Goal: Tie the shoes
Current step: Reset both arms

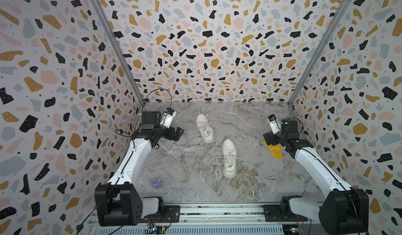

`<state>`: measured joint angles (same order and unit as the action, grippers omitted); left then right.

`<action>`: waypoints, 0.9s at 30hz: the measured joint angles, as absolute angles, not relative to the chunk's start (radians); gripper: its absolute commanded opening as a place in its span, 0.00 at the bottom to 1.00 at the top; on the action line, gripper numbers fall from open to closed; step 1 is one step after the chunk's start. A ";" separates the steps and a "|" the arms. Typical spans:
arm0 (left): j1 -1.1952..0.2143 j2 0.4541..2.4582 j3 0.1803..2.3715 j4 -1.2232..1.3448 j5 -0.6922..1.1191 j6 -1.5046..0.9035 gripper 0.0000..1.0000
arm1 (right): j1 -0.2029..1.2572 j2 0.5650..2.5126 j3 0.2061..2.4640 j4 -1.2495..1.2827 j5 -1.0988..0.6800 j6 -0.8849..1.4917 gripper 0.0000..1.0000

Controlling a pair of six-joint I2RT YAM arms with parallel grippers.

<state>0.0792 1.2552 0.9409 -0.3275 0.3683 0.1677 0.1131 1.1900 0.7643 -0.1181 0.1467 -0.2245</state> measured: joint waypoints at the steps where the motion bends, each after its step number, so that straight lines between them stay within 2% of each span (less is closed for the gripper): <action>1: 0.102 1.247 0.892 -0.276 0.345 0.139 1.00 | 0.113 1.192 0.721 -0.064 0.168 -0.197 1.00; 4: 0.137 1.238 0.751 -0.115 0.314 0.087 1.00 | 0.111 1.213 0.622 0.065 0.157 -0.131 1.00; 10: 0.118 1.200 0.524 0.152 0.357 0.072 1.00 | 0.111 1.333 0.538 0.268 0.115 -0.092 1.00; 17: 0.035 1.228 0.522 0.279 0.289 0.088 1.00 | 0.111 1.457 0.488 0.490 0.120 -0.097 1.00; 27: 0.003 1.322 0.464 0.371 0.173 0.083 1.00 | 0.101 1.464 0.413 0.653 0.107 -0.097 1.00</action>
<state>0.0032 1.3216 0.4644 0.3714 0.1730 0.0826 0.1005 1.4639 0.4129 0.6533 0.1074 -0.0967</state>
